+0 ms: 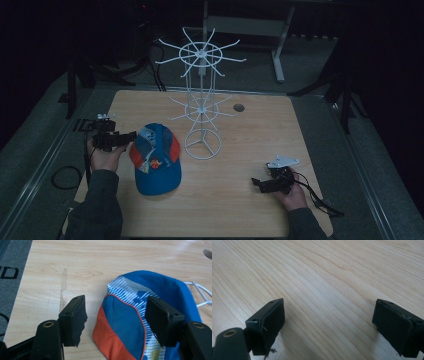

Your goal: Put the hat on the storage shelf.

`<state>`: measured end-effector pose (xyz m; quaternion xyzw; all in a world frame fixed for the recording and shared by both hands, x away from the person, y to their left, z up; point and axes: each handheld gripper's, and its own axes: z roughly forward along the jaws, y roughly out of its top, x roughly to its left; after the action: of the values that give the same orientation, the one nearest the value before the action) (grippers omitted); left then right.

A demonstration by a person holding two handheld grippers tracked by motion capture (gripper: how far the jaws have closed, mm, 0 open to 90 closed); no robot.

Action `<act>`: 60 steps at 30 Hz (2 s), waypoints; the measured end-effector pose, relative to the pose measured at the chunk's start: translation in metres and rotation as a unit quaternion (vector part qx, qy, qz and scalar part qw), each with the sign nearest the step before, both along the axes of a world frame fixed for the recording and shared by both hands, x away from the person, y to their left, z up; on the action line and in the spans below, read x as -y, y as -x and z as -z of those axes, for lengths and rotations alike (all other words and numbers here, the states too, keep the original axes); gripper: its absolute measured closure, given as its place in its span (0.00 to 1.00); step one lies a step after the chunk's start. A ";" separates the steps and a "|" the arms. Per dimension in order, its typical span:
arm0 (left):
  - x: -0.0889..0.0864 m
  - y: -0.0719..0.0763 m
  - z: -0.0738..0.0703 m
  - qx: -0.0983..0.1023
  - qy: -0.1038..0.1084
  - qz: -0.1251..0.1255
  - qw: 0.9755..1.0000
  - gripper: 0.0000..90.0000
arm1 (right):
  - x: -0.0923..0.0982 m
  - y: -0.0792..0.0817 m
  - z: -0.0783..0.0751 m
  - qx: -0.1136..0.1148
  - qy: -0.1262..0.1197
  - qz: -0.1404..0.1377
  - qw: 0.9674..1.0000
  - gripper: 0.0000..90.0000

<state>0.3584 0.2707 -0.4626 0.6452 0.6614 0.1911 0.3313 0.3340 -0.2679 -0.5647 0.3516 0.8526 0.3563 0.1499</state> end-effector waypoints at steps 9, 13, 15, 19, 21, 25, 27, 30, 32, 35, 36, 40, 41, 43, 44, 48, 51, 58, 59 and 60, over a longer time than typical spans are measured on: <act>0.005 -0.006 -0.008 0.006 0.003 0.006 1.000 0.38 | 0.000 0.000 0.000 0.000 0.000 0.000 1.000 0.12; 0.010 -0.009 -0.011 0.009 0.006 0.011 1.000 0.37 | 0.000 0.000 0.000 0.000 0.000 0.000 1.000 0.12; 0.012 -0.010 -0.012 0.008 0.003 0.011 1.000 0.37 | 0.000 0.000 0.000 0.000 0.000 0.000 1.000 0.12; 0.017 -0.013 -0.014 0.008 0.005 0.016 1.000 0.36 | 0.000 0.000 0.000 0.000 0.000 0.000 1.000 0.12; 0.019 -0.015 -0.015 0.011 0.005 0.021 1.000 0.35 | 0.000 0.000 0.000 0.000 0.000 0.000 1.000 0.12; 0.025 -0.018 -0.017 0.015 0.003 0.029 0.999 0.35 | 0.000 0.000 0.000 0.000 0.000 0.000 1.000 0.12; 0.027 -0.021 -0.016 0.014 0.006 0.031 0.999 0.35 | 0.000 0.000 0.000 0.000 0.000 0.000 1.000 0.12; 0.029 -0.025 -0.013 0.009 0.008 0.028 1.000 0.35 | 0.000 0.000 0.000 0.000 0.000 0.000 1.000 0.12; 0.029 -0.027 -0.011 0.008 0.009 0.024 1.000 0.35 | 0.000 0.000 0.000 0.000 0.000 0.000 1.000 0.12; 0.030 -0.029 -0.010 0.008 0.011 0.019 1.000 0.35 | 0.000 0.000 0.000 0.000 0.000 0.000 1.000 0.12; 0.032 -0.031 -0.010 0.007 0.014 0.016 1.000 0.35 | 0.000 0.000 0.000 0.000 0.000 0.000 1.000 0.12; 0.039 -0.035 -0.009 0.014 0.025 0.021 0.999 0.35 | 0.000 0.000 0.000 0.000 0.001 -0.001 1.000 0.12; 0.039 -0.035 -0.009 0.014 0.025 0.021 0.999 0.35 | 0.000 0.000 0.000 0.000 0.001 -0.001 1.000 0.12; 0.043 -0.036 -0.010 0.018 0.029 0.026 0.999 0.35 | 0.000 0.000 0.000 0.001 0.001 -0.001 1.000 0.12; 0.044 -0.037 -0.009 0.020 0.031 0.028 0.999 0.35 | 0.000 0.000 0.000 0.001 0.000 -0.001 1.000 0.12; 0.053 -0.041 -0.002 0.012 0.034 0.028 0.999 0.34 | 0.000 0.000 0.000 0.000 0.001 -0.001 1.000 0.12; 0.057 -0.043 0.001 0.012 0.036 0.035 0.999 0.33 | 0.000 0.000 0.000 0.000 0.001 -0.001 1.000 0.12; 0.069 -0.052 0.015 -0.015 0.031 0.045 0.998 0.29 | 0.000 0.000 0.000 0.000 0.000 0.000 1.000 0.12; 0.070 -0.053 0.017 -0.019 0.029 0.045 0.998 0.29 | 0.000 0.000 0.000 0.000 0.000 0.000 1.000 0.12; 0.071 -0.055 0.021 -0.025 0.023 0.044 0.998 0.28 | 0.000 0.000 0.000 0.000 0.000 0.000 1.000 0.12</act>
<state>0.4133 0.1997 -0.4832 0.6702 0.6451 0.1447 0.3373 0.3341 -0.2680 -0.5647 0.3512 0.8527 0.3563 0.1502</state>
